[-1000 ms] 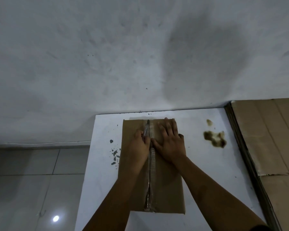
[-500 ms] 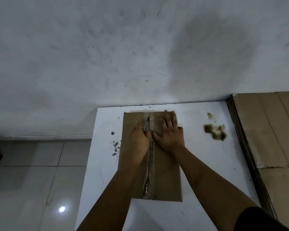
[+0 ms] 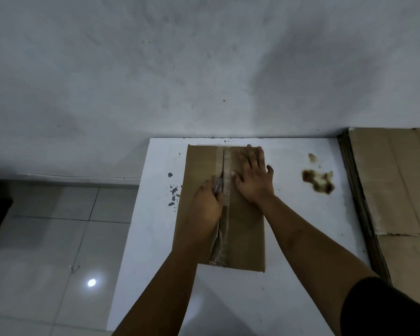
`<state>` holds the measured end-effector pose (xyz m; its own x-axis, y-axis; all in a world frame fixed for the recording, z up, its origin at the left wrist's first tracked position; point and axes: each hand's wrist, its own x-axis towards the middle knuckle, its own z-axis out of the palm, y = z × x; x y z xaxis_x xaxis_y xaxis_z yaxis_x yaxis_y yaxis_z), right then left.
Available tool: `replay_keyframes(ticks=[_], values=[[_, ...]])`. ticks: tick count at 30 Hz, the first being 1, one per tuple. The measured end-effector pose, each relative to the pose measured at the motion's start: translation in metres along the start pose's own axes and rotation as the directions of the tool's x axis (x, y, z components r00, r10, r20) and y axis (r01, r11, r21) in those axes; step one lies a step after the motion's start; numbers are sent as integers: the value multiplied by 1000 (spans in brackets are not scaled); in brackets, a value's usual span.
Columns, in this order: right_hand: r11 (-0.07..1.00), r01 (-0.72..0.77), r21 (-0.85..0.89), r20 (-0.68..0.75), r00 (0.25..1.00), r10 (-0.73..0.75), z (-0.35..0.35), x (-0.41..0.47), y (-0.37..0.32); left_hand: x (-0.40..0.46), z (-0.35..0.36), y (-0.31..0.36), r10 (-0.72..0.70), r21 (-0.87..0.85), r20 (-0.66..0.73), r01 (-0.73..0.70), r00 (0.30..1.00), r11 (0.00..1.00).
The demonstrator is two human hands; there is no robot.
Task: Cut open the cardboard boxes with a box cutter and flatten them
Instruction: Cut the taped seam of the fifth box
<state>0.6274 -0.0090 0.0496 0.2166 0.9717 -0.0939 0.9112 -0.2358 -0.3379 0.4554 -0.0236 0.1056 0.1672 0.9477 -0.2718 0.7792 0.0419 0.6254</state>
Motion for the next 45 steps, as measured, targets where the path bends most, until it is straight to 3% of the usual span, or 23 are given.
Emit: replay_keyframes(ticks=[13,20,24,30,45], values=[[980,-69,-187,53,995,80,-16,-4,-18,-72,0,-28,-36,28,58,35,998,999],[998,-55,39,20,998,55,0,-63,-20,-55,-8,-11,17,-48,15,-16,1000,999],[998,-68,-9,2,998,68,14,-72,-21,-33,-7,2,36,-95,-20,-38,999,995],[996,-81,-24,-5,997,81,14,-72,-24,-19,-6,13,22,-29,-45,-24,999,999],[993,-89,-78,23,996,91,16,-67,-25,-51,-8,6,-20,39,39,18,999,999]])
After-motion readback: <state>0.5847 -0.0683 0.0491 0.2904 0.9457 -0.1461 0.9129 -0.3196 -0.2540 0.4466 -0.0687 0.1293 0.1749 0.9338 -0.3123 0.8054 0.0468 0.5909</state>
